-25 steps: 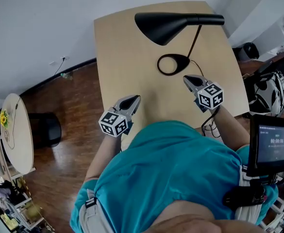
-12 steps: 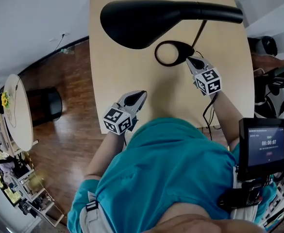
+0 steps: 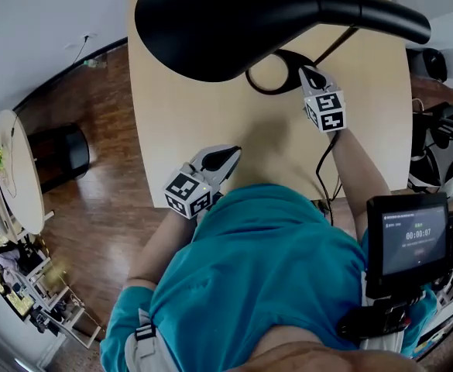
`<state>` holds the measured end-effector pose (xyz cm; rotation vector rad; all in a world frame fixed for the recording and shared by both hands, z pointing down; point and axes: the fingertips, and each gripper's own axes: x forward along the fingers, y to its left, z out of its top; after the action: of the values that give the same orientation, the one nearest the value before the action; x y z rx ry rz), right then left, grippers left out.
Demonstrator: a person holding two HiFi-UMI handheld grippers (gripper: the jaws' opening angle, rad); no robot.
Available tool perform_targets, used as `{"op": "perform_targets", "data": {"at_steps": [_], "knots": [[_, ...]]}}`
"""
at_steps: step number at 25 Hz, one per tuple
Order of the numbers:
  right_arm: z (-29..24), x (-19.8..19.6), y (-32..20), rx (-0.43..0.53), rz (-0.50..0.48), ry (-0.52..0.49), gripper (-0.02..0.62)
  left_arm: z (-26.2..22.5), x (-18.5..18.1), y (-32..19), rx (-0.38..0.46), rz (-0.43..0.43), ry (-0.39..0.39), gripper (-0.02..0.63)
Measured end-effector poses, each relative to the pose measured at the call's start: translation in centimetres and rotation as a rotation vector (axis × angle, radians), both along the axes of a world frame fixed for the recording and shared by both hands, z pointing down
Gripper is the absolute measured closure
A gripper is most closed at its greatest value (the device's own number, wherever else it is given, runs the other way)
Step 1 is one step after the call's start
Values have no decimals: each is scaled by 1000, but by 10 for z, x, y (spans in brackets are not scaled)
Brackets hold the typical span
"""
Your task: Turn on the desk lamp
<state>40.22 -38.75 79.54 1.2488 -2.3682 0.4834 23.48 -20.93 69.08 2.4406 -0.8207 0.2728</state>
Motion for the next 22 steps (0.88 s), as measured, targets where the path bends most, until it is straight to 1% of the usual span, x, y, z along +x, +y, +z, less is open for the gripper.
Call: {"op": "perform_targets", "data": {"at_steps": [2,4,6,8,10,13,15,19,22], "knots": [[16,-19,14,-2,5,30,594,7,-21,11,-7,-1,11,606],[52,-40,15,9,14,48,594,29,-42,14,-8,-8,13,606],[68,-41,18,22,29,63,594,38,-44,17,7,-9,12,604],[55,-34,21,39,41,80,594,21,-39,19,20,-16,12,606],[43,-37,21,56,45,100,594,9,-44,18,19,-25,15,606],[43,-46,19,65,51,118,594,10,-56,17,4,-38,17,604],[44,-48,19,59,58,120,594,10,-58,17,-1,-41,18,604],[47,-46,20,29,91,100,592,10,-55,16,19,-25,19,606],[51,-44,19,4,93,90,592,13,-54,15,18,-28,20,606]]}}
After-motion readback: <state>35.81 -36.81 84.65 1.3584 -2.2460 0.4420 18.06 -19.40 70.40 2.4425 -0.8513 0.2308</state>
